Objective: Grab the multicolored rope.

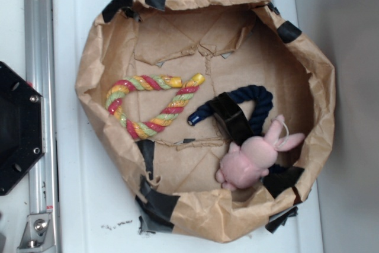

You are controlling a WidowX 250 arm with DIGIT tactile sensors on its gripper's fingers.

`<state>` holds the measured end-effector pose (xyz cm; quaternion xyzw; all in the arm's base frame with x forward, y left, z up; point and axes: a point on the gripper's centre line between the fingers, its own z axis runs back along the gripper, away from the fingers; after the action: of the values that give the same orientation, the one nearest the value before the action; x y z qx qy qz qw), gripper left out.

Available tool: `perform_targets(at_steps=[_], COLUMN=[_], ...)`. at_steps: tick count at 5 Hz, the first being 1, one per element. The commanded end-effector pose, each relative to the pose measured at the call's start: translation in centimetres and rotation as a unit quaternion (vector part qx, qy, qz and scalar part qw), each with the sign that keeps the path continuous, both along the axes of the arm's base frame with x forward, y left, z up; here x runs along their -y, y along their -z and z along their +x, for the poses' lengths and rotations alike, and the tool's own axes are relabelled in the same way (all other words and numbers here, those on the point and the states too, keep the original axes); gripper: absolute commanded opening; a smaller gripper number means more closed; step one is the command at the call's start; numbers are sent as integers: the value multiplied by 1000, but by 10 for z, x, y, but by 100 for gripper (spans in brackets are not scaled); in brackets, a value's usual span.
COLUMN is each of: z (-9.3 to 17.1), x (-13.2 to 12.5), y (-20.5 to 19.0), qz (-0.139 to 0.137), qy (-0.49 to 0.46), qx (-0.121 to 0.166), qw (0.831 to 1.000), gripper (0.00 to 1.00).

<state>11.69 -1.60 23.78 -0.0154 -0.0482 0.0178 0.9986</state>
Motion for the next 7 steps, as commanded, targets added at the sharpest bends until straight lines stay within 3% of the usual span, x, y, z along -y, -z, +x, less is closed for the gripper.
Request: perform_targets(at_steps=[1,2,3,4,5,6,7], z=[0,50,96,142,145,129,105], x=[0,-4,-8,-16,-6,6,12], y=[0,39,66,108,158,208,232], qz=[0,-47,-66,-48,-26,-14,-40], qy=[0,-124,-249,-308,-286,-200,-128], qx=[0,15,-7,-39,-76,-100,-119], qw=[1000,991,966,949,955,974,984], gripper=[100,100,100,100,100,100,100])
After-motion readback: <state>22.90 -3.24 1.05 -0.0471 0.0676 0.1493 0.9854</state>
